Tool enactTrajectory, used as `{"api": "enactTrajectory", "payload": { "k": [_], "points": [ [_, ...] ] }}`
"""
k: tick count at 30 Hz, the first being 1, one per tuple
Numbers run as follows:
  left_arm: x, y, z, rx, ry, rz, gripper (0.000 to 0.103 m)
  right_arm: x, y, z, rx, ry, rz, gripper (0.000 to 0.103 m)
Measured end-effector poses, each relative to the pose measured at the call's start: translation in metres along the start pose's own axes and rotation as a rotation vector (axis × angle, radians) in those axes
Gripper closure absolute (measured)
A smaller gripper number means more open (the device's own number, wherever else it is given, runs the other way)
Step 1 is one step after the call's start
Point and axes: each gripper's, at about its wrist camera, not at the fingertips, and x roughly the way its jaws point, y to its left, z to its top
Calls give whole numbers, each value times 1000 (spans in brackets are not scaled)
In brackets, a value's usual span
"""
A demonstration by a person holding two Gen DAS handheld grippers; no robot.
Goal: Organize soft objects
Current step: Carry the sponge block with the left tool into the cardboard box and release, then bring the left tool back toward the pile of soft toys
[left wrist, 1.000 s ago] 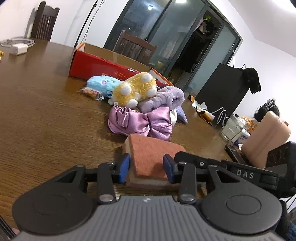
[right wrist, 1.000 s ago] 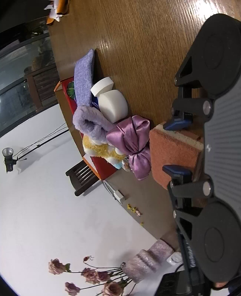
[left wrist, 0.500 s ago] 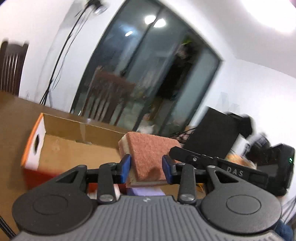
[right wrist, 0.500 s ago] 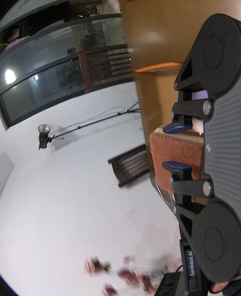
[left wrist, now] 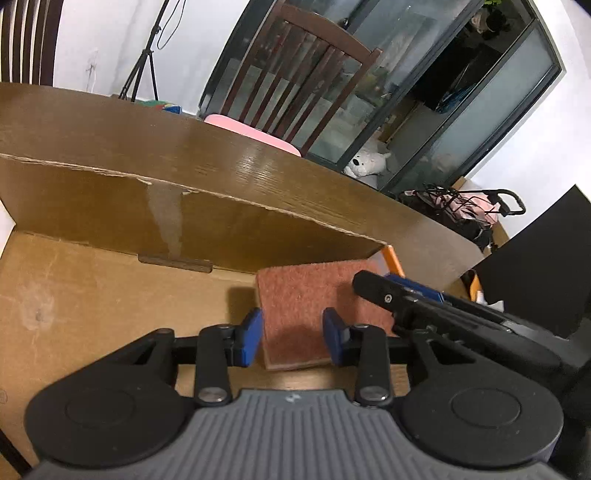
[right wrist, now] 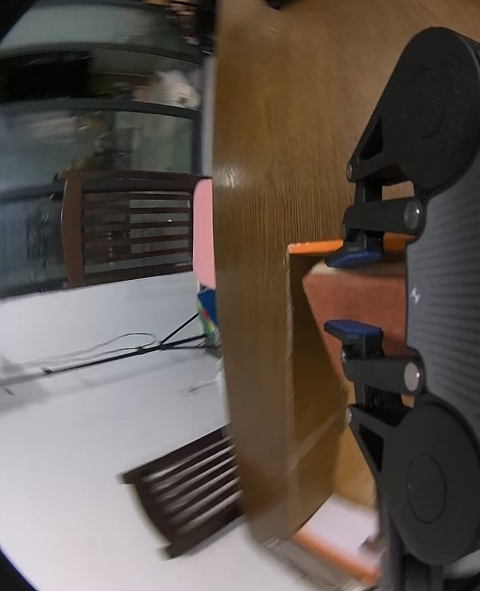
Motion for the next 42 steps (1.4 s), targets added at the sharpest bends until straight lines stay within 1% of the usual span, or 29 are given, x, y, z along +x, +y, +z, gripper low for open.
{"api": "enactTrajectory", "payload": {
  "k": [2,3,5,6,7,8,9,10,11,12,13,15,16,17,20,23,25,27,28,30,31,32,33,34,36,38,40,42],
  "points": [
    [-1,-3,-1,21,-5,29,64,3,11,-2,-72,-24,-40,79],
    [0,-3,-2,21,-1,23,64,3,15,-4,-93,-27,-55,79],
    [-1,-3,-4,7,5,7,64,3,19,-4,-96,-26,-75,79],
    [-3,-4,-5,-2,-1,6,60,4,19,-3,-100,-25,-87,79],
    [-8,-6,-2,-17,-13,12,54,2,23,-3,-112,-24,-99,78],
    [-14,-7,-1,-42,-39,24,52,1,25,-4,-117,-21,-103,77],
    [-20,-8,1,-47,-55,31,49,0,26,-3,-115,-15,-109,73],
    [-27,-9,2,-41,-66,39,49,-4,27,-5,-115,-17,-110,67],
    [-38,-11,3,-24,-76,43,49,-8,26,-6,-121,-34,-94,55],
    [-50,-13,2,-1,-85,47,48,-10,21,-8,-123,-38,-78,53],
    [-63,-13,2,23,-101,62,46,-17,19,-8,-110,-40,-76,53],
    [-93,-16,-1,77,-145,99,43,-43,17,-7,-84,-63,-61,53],
    [-113,-19,-4,116,-165,129,43,-58,14,-7,-76,-76,-55,53],
    [-132,-21,-8,151,-183,156,42,-77,13,-6,-72,-89,-54,51],
    [-183,-28,-23,228,-237,218,37,-133,9,-8,-71,-130,-68,44],
    [-230,-34,-43,257,-289,248,31,-186,6,-15,-67,-157,-55,36],
    [-255,-38,-52,263,-318,260,29,-214,5,-21,-73,-168,-50,34],
    [-279,-40,-67,279,-356,283,27,-239,8,-29,-80,-183,-50,34],
    [-290,-42,-78,290,-382,294,24,-250,8,-33,-80,-200,-46,33],
    [-309,-43,-100,306,-437,300,18,-276,13,-48,-79,-244,-30,28],
    [-318,-43,-114,315,-465,298,18,-289,15,-58,-80,-276,-21,26],
    [-324,-46,-129,329,-489,289,18,-299,17,-69,-82,-300,-14,22],
    [-330,-46,-142,336,-503,275,15,-309,18,-81,-82,-324,-2,20],
    [-334,-47,-155,337,-512,260,11,-320,19,-95,-79,-349,12,19],
    [-342,-44,-183,322,-526,238,10,-335,20,-121,-83,-379,40,18],
    [-352,-45,-213,332,-536,250,10,-345,23,-146,-96,-396,47,18],
    [-361,-47,-243,367,-572,262,3,-356,27,-171,-114,-417,44,18],
    [-369,-50,-275,398,-609,281,2,-368,29,-195,-121,-445,45,16]
  ]
}}
